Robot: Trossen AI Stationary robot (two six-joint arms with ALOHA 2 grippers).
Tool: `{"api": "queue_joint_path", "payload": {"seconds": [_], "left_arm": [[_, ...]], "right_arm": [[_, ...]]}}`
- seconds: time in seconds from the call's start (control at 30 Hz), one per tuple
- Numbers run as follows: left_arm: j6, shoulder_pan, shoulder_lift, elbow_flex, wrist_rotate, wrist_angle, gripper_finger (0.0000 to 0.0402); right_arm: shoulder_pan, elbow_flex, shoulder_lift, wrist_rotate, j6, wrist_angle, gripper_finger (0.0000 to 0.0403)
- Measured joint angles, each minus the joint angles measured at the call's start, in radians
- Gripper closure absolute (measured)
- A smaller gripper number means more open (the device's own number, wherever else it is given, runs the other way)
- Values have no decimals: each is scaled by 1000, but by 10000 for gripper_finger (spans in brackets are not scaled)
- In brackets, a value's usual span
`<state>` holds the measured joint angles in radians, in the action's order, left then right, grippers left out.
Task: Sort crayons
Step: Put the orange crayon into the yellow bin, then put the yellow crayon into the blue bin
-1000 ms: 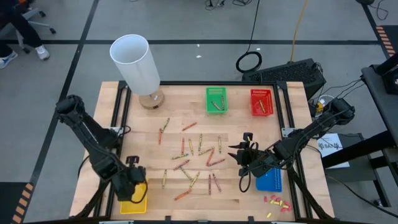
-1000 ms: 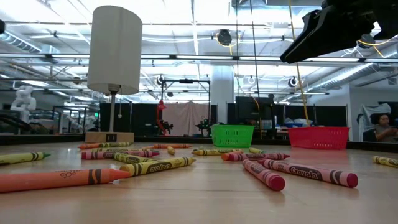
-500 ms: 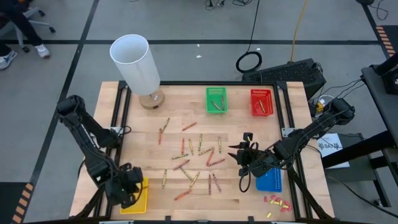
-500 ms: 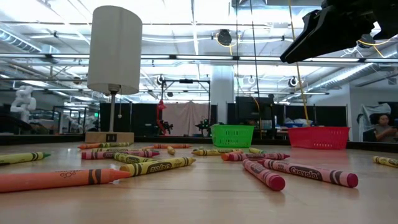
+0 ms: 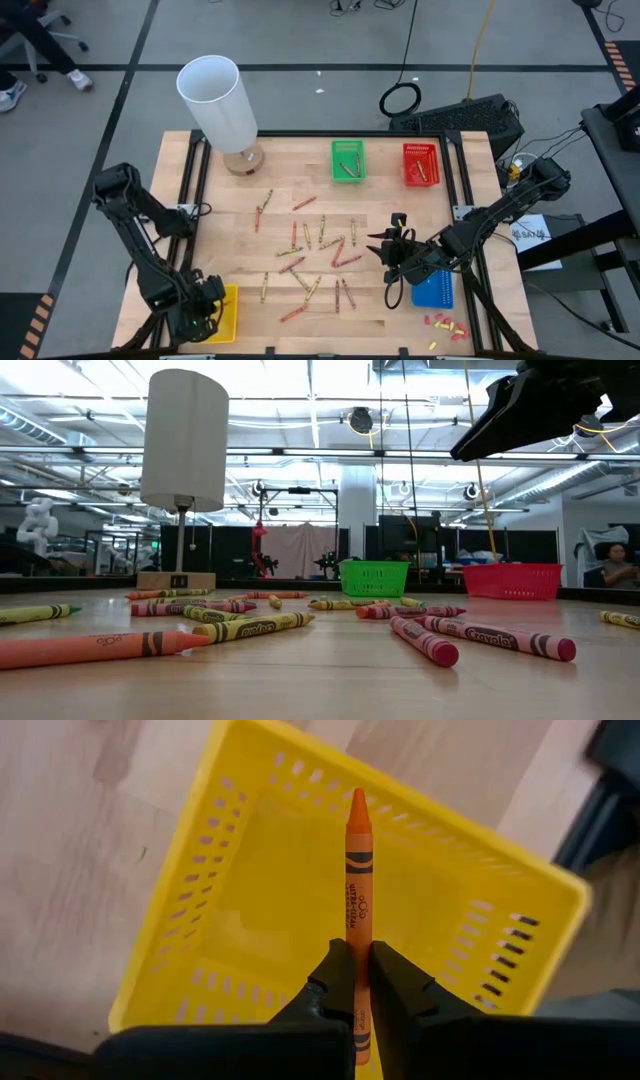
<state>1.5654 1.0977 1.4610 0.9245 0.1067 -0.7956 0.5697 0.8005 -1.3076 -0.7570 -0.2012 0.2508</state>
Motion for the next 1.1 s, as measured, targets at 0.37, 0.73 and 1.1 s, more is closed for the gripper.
{"api": "queue_joint_path", "payload": {"seconds": [0.37, 0.73, 1.1], "left_arm": [[0, 0, 19, 0, -4, -26, 324], [-3, -35, 19, 0, 59, -32, 299], [-201, -162, 18, 0, 468, -33, 299]], "right_arm": [[0, 0, 0, 0, 0, 0, 284], [0, 0, 0, 0, 0, 0, 284], [0, 0, 0, 0, -1, 0, 284]]}}
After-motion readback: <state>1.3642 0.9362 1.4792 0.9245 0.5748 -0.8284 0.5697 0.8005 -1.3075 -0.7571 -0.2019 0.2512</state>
